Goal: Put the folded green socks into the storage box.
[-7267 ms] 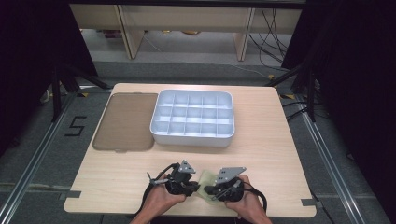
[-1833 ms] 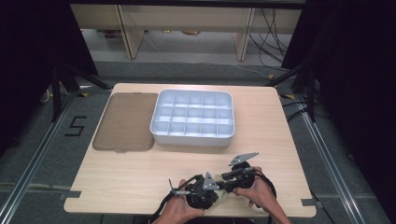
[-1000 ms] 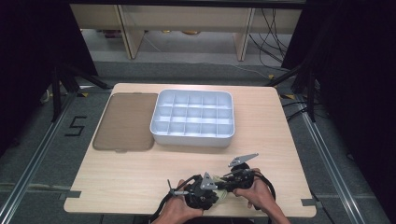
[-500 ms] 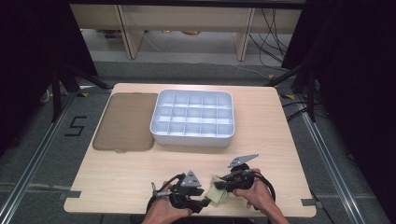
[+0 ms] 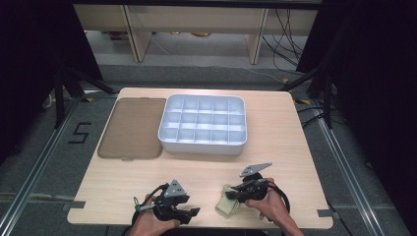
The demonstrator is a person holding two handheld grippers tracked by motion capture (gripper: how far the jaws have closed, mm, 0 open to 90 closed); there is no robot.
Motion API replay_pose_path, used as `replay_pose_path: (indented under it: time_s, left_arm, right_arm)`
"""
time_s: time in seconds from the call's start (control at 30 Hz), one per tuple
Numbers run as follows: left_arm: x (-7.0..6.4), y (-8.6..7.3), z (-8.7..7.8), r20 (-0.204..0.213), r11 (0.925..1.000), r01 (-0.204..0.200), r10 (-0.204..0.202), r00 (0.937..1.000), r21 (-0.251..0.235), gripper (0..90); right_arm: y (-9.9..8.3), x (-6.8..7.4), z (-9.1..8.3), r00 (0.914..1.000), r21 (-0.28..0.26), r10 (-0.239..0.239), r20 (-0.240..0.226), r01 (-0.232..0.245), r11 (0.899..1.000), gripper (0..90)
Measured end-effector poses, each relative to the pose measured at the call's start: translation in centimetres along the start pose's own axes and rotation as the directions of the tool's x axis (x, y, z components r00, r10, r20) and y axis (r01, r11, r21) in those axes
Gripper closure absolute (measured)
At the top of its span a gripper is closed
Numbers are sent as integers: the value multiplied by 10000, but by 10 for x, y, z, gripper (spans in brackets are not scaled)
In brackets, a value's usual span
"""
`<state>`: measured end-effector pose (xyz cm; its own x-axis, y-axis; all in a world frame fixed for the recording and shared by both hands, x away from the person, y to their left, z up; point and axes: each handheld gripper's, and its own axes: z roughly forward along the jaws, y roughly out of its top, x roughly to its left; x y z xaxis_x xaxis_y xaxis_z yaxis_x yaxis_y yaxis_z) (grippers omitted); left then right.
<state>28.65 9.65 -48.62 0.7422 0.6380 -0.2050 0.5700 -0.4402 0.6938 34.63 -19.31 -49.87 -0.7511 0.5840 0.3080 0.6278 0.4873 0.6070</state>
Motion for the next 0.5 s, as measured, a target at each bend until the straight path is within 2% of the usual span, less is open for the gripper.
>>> replay_pose_path:
  time_s: [0.03,0.07,0.1,0.27,0.3,0.33,0.4,0.5]
  left_arm:
    - [3,-1,-2,-255,9999,-104,104,9996,-9,411]
    - [6,-3,-6,-206,10000,-78,77,9998,-33,398]
    - [8,-5,-7,-242,9995,217,-222,9995,-214,391]
    - [15,-11,-9,-494,9993,234,-248,9985,-277,362]
    - [17,-16,-10,-729,9986,342,-370,9967,-396,356]
    - [17,-16,-10,-729,9986,342,-370,9967,-396,351]
    - [21,-21,-11,-1118,9994,281,-301,9933,-192,346]
    - [24,-24,-12,-1236,9986,444,-478,9912,-301,337]
  right_arm:
    - [0,0,0,10000,0,0,0,0,10000,738]
    - [0,0,0,10000,-3,-10,-27,10,10000,738]
    - [0,0,0,10000,-8,-15,-26,15,10000,738]
    - [0,0,0,10000,14,-64,-12,64,10000,738]
    - [0,0,0,10000,26,-62,-32,62,10000,738]
    - [0,0,1,9998,9,-180,-38,180,9998,739]
    - [1,1,0,10000,67,-41,-85,42,10000,739]
    - [2,3,0,9999,58,-151,32,151,9999,739]
